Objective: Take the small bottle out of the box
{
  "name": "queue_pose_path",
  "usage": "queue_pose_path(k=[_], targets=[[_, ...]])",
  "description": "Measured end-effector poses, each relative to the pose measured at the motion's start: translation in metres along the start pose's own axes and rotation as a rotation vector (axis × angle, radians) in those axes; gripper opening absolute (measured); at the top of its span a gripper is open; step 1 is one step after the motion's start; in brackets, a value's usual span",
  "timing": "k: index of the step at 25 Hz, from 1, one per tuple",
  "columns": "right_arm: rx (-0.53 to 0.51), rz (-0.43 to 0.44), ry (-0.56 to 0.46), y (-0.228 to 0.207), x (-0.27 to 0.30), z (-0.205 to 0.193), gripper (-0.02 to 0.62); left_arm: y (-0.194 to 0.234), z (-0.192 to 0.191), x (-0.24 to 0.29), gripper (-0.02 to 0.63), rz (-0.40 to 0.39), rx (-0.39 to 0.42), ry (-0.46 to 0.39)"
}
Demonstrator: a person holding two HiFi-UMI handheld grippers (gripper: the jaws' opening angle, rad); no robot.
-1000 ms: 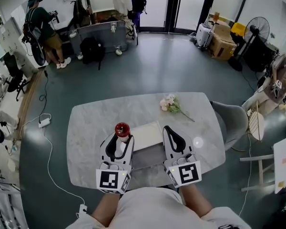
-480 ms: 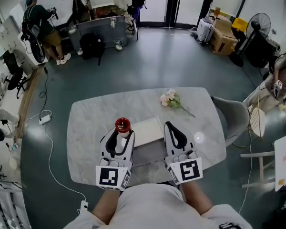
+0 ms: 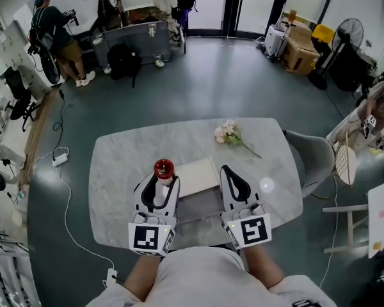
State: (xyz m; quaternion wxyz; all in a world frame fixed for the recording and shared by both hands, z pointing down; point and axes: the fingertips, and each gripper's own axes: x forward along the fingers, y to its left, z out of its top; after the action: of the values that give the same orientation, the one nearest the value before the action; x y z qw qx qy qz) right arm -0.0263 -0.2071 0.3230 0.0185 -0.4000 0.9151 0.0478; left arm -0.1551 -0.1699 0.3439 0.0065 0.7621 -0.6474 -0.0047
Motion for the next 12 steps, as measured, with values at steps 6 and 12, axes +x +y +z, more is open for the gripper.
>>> queue_pose_path(k=[6, 12], targets=[[-0.008, 0.016, 0.001, 0.0077, 0.0015, 0.0028, 0.026, -0.0010, 0.0039, -0.0014, 0.210, -0.007, 0.002, 0.000], [-0.003, 0.007, -0.006, 0.0034, -0.0002, 0.0046, 0.026, -0.0008, 0.0034, -0.0011, 0.210, -0.010, -0.003, 0.003]])
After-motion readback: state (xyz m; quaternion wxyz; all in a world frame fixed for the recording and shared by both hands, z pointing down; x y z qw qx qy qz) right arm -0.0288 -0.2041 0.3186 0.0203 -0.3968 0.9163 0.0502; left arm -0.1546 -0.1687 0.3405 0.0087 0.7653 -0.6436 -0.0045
